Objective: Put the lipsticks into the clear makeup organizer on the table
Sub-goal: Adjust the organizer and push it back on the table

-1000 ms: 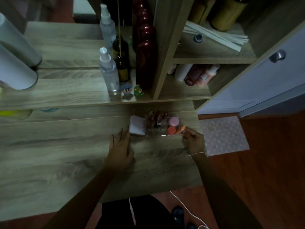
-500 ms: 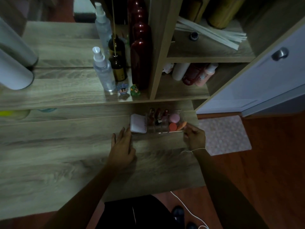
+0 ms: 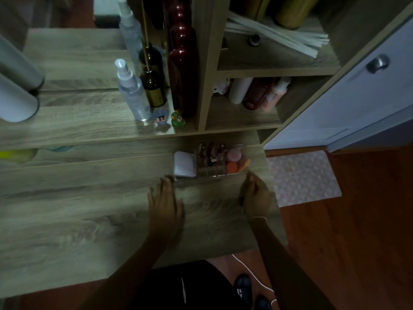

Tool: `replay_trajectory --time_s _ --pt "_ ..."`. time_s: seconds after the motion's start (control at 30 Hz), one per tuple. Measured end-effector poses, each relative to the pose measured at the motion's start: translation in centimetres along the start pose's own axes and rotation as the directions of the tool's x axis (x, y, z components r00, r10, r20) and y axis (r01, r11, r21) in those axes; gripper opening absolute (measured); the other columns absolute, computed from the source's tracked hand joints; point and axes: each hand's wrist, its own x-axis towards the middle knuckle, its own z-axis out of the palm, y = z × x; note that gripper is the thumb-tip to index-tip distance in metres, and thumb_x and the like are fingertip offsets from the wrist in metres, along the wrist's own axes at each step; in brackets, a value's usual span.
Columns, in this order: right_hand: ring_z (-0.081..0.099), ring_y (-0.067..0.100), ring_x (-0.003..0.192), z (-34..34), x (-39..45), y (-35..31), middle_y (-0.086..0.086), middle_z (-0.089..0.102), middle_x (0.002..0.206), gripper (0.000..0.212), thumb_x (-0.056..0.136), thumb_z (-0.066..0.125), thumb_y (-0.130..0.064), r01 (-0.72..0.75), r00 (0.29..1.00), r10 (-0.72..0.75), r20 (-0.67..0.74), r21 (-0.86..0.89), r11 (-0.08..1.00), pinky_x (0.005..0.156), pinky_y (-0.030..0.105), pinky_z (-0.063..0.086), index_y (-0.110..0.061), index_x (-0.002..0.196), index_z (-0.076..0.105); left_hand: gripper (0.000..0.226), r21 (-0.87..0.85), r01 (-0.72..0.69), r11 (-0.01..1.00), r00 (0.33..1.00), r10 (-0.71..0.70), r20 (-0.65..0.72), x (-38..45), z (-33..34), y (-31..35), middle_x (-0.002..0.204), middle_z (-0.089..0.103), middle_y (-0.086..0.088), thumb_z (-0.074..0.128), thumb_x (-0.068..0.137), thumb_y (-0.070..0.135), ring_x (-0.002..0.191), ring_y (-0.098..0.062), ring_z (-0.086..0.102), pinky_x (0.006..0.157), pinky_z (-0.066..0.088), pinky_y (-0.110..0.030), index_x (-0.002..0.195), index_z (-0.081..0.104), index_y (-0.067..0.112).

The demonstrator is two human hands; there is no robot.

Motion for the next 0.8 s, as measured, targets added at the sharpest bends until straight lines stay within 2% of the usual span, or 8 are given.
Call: replay_trajectory --time_s 0.1,0.17,0.2,0.4,0.57,0.67,0.8 --pt "0.050 0.033 0.126 1.3 -2.3 0.9 0.021 0.056 0.133 0.035 0.096 0.047 -0.015 0.206 0.975 -0.195 0.104 -0.110 0.972 0.109 0.050 0.039 -0.003 0.129 0.053 0.067 0.122 -0.041 0.992 0.994 0.028 0.108 -1.1 1.3 -0.6 0.152 0.022 -0.024 0.022 0.095 0.044 0.143 -0.032 0.014 0.115 0.015 -0.054 0.144 0.022 -0.002" --pt "0.034 0.039 0.138 2.2 -3.4 1.9 0.025 0.041 0.145 0.044 0.097 0.042 -0.016 0.337 0.938 -0.295 0.183 -0.274 0.901 0.116 0.052 0.024 0.001 0.137 0.041 0.067 0.161 -0.045 0.986 0.992 0.025 0.122 -1.2 1.7 -1.0 0.153 0.019 -0.022 0.018 0.096 0.046 0.144 -0.028 0.008 0.116 0.012 -0.049 0.144 0.020 0.000" --pt "0.031 0.039 0.139 2.5 -3.7 2.3 0.026 0.038 0.147 0.048 0.097 0.037 -0.020 0.363 0.929 -0.312 0.198 -0.319 0.876 0.116 0.052 0.022 0.002 0.139 0.037 0.066 0.176 -0.048 0.983 0.992 0.026 0.123 -1.3 1.8 -1.1 0.154 0.018 -0.021 0.018 0.096 0.045 0.144 -0.026 0.006 0.116 0.011 -0.047 0.145 0.019 0.001" --pt "0.027 0.035 0.142 3.0 -3.6 2.8 0.024 0.032 0.151 0.054 0.097 0.023 -0.027 0.348 0.934 -0.261 0.244 -0.457 0.818 0.117 0.051 0.021 0.000 0.144 0.029 0.060 0.210 -0.069 0.975 0.991 0.042 0.131 -1.5 1.4 -1.0 0.153 0.021 -0.024 0.023 0.096 0.034 0.143 -0.031 0.012 0.116 0.012 -0.046 0.144 0.020 -0.002" --pt "0.029 0.035 0.142 2.9 -4.8 2.2 0.025 0.032 0.151 0.051 0.098 0.037 -0.020 0.287 0.956 -0.214 0.201 -0.490 0.823 0.117 0.047 0.018 0.002 0.144 0.027 0.057 0.184 -0.092 0.979 0.987 0.065 0.145 -1.4 1.0 -0.7 0.153 0.019 -0.024 0.029 0.099 0.030 0.142 -0.034 0.015 0.116 0.011 -0.046 0.143 0.019 -0.004" --pt "0.029 0.036 0.141 3.1 -7.5 1.4 0.025 0.031 0.151 0.052 0.098 0.042 -0.019 0.254 0.967 -0.202 0.157 -0.488 0.835 0.118 0.047 0.020 0.003 0.143 0.027 0.060 0.188 -0.147 0.971 0.971 0.106 0.213 -1.3 0.3 -1.3 0.156 0.007 -0.021 0.032 0.100 0.030 0.144 -0.031 0.004 0.117 0.004 -0.042 0.145 0.008 -0.001" --pt "0.015 0.032 0.147 3.6 -12.4 0.1 0.020 0.018 0.157 0.054 0.101 0.034 -0.025 0.176 0.981 -0.111 0.162 -0.482 0.858 0.121 0.042 0.012 0.000 0.147 0.019 0.061 0.195 -0.281 0.940 0.913 0.199 0.355 -1.5 -1.5 -3.1 0.157 -0.001 -0.019 0.031 0.100 0.030 0.145 -0.028 -0.002 0.117 0.003 -0.039 0.146 0.003 0.001"
